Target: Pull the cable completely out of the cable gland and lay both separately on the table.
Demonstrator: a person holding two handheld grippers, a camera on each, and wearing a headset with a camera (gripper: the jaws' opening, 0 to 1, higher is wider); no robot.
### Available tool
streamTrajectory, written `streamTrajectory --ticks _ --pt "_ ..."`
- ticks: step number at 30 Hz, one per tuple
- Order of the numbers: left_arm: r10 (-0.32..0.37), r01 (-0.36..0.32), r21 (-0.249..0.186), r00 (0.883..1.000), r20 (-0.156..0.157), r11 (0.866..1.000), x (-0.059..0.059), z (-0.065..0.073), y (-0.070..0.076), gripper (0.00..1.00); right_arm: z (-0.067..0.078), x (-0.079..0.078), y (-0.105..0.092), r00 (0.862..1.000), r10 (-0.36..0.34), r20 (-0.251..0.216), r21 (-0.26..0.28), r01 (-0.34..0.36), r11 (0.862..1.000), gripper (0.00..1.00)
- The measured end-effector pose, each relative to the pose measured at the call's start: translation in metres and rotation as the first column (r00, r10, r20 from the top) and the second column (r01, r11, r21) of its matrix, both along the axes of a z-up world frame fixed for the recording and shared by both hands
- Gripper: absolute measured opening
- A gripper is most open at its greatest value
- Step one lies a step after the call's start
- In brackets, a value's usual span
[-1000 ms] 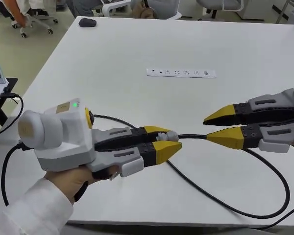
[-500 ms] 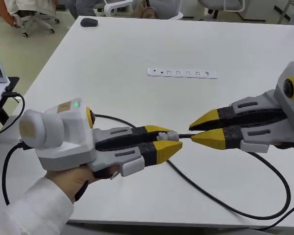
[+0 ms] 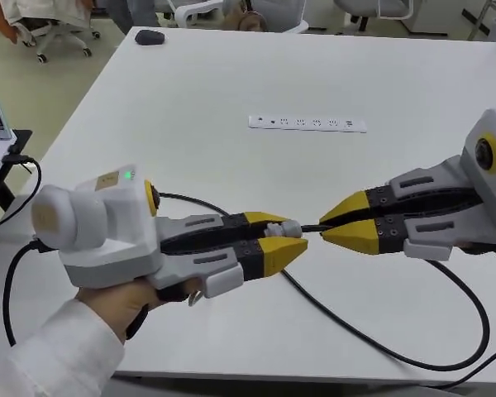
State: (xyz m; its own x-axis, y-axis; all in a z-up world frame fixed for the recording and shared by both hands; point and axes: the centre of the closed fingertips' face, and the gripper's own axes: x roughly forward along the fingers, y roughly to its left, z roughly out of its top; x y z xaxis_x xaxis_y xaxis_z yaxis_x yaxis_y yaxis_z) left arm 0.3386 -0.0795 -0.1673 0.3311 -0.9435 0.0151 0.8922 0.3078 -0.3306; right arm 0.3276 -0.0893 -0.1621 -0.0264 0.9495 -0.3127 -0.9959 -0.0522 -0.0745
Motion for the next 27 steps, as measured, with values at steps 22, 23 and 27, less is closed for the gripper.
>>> streamTrajectory --ticks 22,23,27 --pt "0.017 -0.017 0.009 1.0 -0.014 1.0 0.003 -0.003 0.002 0.18 -0.018 0.013 -0.039 0.998 -0.07 0.001 -0.01 0.07 0.998 0.03" --pt "0.019 -0.019 0.007 1.0 -0.015 1.0 0.004 -0.003 0.003 0.18 -0.02 0.015 -0.042 0.997 -0.081 -0.002 -0.014 0.081 0.997 0.03" --pt "0.03 -0.03 0.0 0.999 -0.02 1.0 0.005 -0.002 0.005 0.18 -0.028 0.021 -0.055 0.993 -0.117 -0.009 -0.033 0.117 0.993 0.03"
